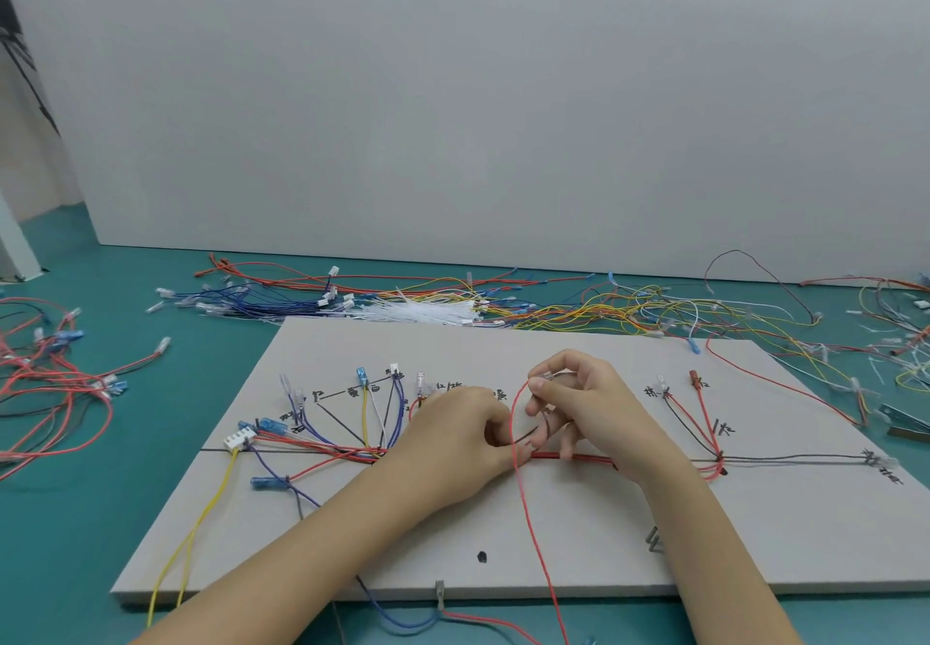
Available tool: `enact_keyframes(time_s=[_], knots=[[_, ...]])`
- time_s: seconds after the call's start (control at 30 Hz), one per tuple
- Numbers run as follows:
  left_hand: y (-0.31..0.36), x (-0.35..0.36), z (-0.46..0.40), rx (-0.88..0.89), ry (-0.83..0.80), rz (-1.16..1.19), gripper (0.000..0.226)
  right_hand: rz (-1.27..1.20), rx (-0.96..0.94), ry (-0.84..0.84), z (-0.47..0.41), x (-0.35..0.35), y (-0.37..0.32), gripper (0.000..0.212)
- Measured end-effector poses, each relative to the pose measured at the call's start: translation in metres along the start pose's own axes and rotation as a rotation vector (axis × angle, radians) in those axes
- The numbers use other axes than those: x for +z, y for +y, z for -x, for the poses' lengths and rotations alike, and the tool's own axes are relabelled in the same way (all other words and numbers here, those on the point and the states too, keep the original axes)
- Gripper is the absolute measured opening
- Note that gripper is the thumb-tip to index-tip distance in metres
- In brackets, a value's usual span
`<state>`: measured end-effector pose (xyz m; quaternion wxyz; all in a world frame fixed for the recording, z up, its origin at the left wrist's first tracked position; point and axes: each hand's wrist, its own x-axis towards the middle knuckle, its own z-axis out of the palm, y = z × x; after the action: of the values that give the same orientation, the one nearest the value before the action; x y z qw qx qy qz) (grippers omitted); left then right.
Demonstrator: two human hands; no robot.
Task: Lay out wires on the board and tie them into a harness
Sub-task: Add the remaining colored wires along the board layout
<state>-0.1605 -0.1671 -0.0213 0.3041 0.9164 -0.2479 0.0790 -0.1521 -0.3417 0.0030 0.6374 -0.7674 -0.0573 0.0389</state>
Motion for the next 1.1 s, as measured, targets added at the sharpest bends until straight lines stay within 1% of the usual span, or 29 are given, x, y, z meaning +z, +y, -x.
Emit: enact_keyframes(time_s=[0.1, 0.23, 0.37, 0.4, 0.57, 0.7, 0.9, 1.0, 1.1], knots=[[-0.003, 0.002, 0.001, 0.006, 0.018, 0.012, 0.038, 0.027, -0.001, 0.066, -0.004, 0.001, 0.004, 0.007], [-0.007, 0.005, 0.004, 0.030, 0.067, 0.003, 0.049, 0.148, 0.020, 0.085, -0.008, 0.004, 0.011, 0.004], [-0.004, 0.004, 0.003, -0.053, 0.130, -0.046, 0.064, 0.203, 0.017, 0.092, -0.009, 0.004, 0.014, 0.004], [-0.005, 0.003, 0.003, -0.073, 0.157, -0.051, 0.063, 0.199, 0.017, 0.084, -0.009, 0.004, 0.014, 0.004], [-0.014, -0.008, 0.000, -0.148, 0.310, -0.104, 0.042, 0.189, 0.029, 0.078, -0.009, 0.006, 0.015, 0.005], [-0.018, -0.013, -0.001, -0.202, 0.317, -0.064, 0.038, 0.199, 0.008, 0.104, -0.007, 0.007, 0.014, 0.006], [-0.026, -0.022, -0.002, -0.228, 0.334, 0.013, 0.030, 0.321, -0.037, 0.160, -0.005, 0.008, 0.011, 0.006], [-0.030, -0.027, -0.004, -0.219, 0.304, 0.027, 0.026, 0.312, -0.048, 0.217, -0.004, 0.007, 0.009, 0.004], [-0.032, -0.031, -0.004, -0.226, 0.322, 0.066, 0.026, 0.299, -0.071, 0.250, -0.005, 0.007, 0.008, 0.003]])
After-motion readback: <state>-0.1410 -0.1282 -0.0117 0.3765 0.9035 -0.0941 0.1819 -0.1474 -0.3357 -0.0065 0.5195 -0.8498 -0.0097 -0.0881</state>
